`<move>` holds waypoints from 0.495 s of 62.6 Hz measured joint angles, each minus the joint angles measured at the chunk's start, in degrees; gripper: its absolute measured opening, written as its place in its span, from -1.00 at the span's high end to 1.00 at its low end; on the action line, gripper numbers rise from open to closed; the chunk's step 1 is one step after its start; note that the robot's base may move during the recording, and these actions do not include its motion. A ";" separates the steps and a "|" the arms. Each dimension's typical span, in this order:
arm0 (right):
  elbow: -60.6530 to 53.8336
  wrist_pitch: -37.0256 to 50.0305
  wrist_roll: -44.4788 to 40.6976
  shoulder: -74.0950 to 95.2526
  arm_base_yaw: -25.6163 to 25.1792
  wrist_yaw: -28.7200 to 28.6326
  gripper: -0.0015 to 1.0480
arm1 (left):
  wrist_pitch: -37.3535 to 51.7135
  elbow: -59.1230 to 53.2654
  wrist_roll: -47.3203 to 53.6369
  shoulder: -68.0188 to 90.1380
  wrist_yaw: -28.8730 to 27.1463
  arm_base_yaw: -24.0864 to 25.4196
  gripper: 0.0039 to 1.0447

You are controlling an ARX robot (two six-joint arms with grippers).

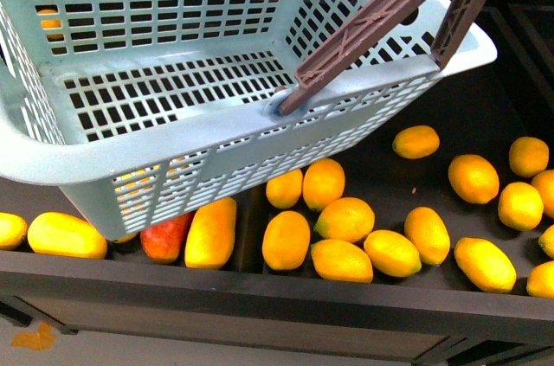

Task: Pick lemon and mango into basket

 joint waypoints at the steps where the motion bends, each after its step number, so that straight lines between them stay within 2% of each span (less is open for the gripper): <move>1: 0.00 0.00 0.00 0.00 0.00 0.00 -0.83 | 0.22 -0.07 -0.07 0.00 0.24 -0.11 0.75; 31: 0.00 0.00 0.00 0.00 0.00 0.00 -0.83 | 0.61 -0.13 -0.31 0.00 0.28 -0.35 0.76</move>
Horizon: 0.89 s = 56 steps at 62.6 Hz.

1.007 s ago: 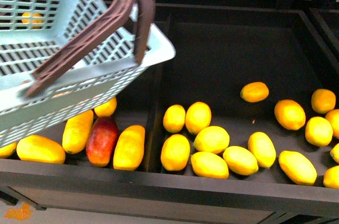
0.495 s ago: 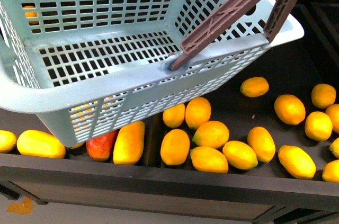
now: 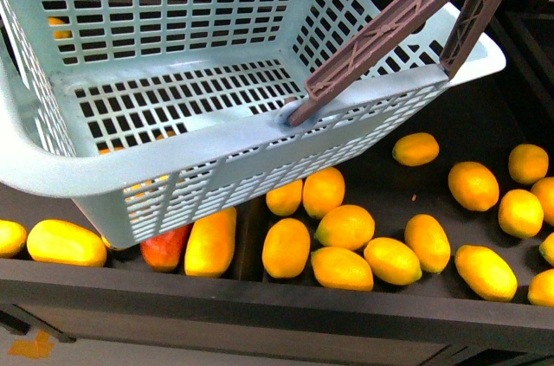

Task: Pick lemon and mango into basket

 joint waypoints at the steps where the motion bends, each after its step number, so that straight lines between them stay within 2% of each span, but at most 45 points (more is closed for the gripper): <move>1: 0.00 0.00 0.00 0.00 0.00 0.00 -0.83 | 0.00 0.00 0.02 0.00 0.00 0.00 0.76; 10: 0.13 -0.37 0.52 0.35 0.11 0.61 -0.83 | 0.00 0.00 0.00 0.00 0.20 0.00 0.76; 13: 3.58 -8.87 5.03 5.35 0.76 5.31 -0.83 | 0.00 0.00 0.02 0.00 0.22 0.00 0.76; 15: 6.12 -13.07 8.07 10.75 -0.04 6.93 -0.83 | 0.00 -0.04 0.00 0.00 0.17 0.02 0.76; 17: 7.72 -13.46 9.88 16.81 -1.31 6.40 -0.83 | 0.00 -0.07 -0.04 0.00 0.11 0.02 0.76; 21: 9.33 -8.07 10.84 28.28 -4.17 4.11 -0.83 | 0.00 -0.07 0.07 0.00 0.09 -0.07 0.76; 24: 10.84 -0.96 9.94 37.97 -6.29 2.47 -0.83 | 0.00 -0.07 0.02 0.00 0.15 -0.11 0.76; 30: 14.86 12.70 4.66 55.65 -9.33 0.24 -0.83 | 0.00 -0.11 -0.26 0.00 0.20 -0.09 0.76; 36: 21.11 21.66 0.52 72.35 -11.21 -1.01 -0.83 | 0.00 -0.11 -0.13 0.00 -0.07 -0.09 0.76; 44: 28.87 24.30 -3.34 89.53 -11.58 -0.35 -0.83 | 0.00 -0.11 -0.22 0.00 0.17 -0.09 0.76; 56: 37.73 24.85 -6.05 107.89 -9.14 1.44 -0.83 | 0.00 -0.11 -0.20 0.00 0.17 -0.11 0.76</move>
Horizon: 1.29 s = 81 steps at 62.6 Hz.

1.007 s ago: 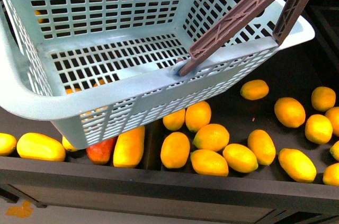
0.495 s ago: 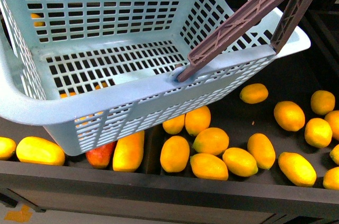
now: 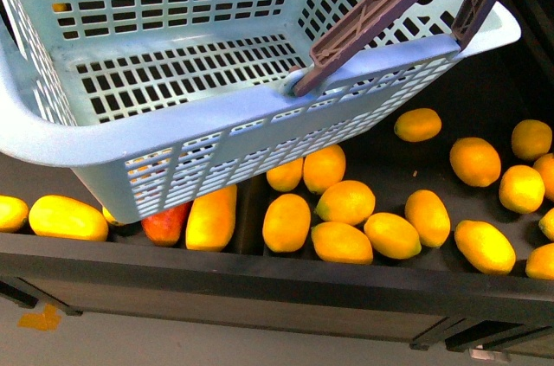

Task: Pick lemon and mango into basket

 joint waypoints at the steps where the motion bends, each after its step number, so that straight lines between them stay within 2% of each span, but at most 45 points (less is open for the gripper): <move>1: 1.03 -0.04 -0.15 1.60 0.35 0.11 -0.83 | 0.00 0.00 0.00 0.02 0.00 0.00 0.76; 20: 17.11 -4.09 -2.97 20.70 3.98 1.14 -0.83 | 0.00 0.00 -0.02 0.02 -0.02 0.00 0.76; 48: 35.19 -10.84 -4.70 33.62 5.62 1.18 -0.83 | 0.00 0.00 -0.02 0.02 -0.02 0.02 0.76; 64: 42.32 -13.70 -5.77 38.03 5.49 1.66 -0.83 | 0.00 0.00 -0.02 0.02 0.00 0.02 0.76; 81: 44.41 -14.84 -5.90 40.83 5.53 1.07 -0.83 | 0.00 0.00 0.00 0.02 -0.02 0.02 0.76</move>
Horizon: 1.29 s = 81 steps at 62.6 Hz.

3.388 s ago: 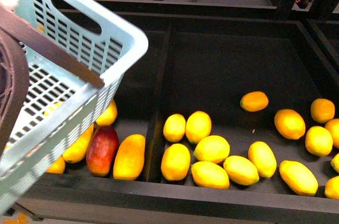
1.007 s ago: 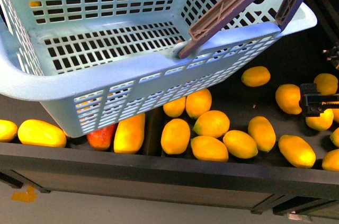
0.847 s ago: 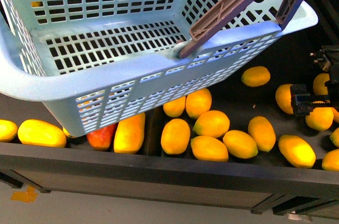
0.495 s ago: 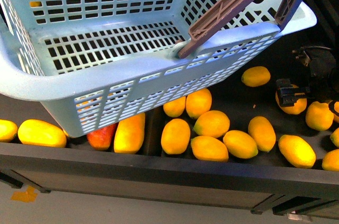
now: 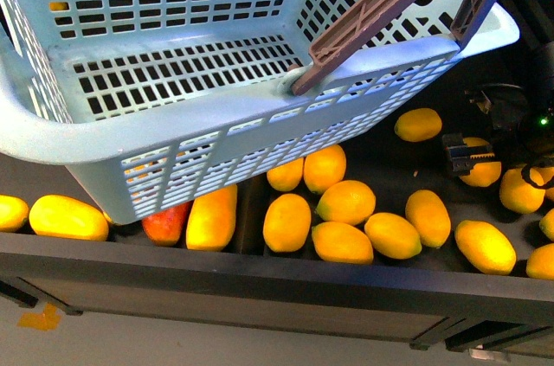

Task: Pick lemon and mango into basket

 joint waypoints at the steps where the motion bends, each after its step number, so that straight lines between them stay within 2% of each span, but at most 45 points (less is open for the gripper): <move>1: 0.00 0.00 0.04 0.09 -0.02 0.00 -0.82 | 0.00 0.00 -0.02 0.00 0.02 0.00 0.77; 12: 0.09 0.00 0.04 1.07 -0.04 -0.83 -0.32 | 0.00 0.00 0.00 0.00 0.00 0.00 0.77; 16: 0.09 0.04 0.07 1.07 -0.13 -1.05 -0.24 | 0.00 0.00 0.00 -0.02 0.00 0.00 0.77; 38: -5.44 5.35 1.73 -1.95 -1.77 -4.57 -0.20 | 0.00 0.00 0.00 0.00 0.00 0.00 0.77; 50: -16.98 14.05 2.95 -16.66 -5.38 -10.34 -0.20 | 0.00 0.00 0.00 -0.02 0.00 0.00 0.77; 63: -25.59 17.46 7.80 -33.81 -8.07 -17.99 -0.20 | 0.00 0.00 0.00 -0.02 0.00 0.00 0.77; 73: -29.46 17.57 11.63 -46.64 -7.23 -21.84 -0.20 | 0.00 0.00 -0.02 0.00 0.02 -0.02 0.77; 81: -30.49 17.05 13.92 -54.10 -3.52 -22.38 -0.20 | 0.00 0.00 0.00 -0.02 -0.02 0.00 0.77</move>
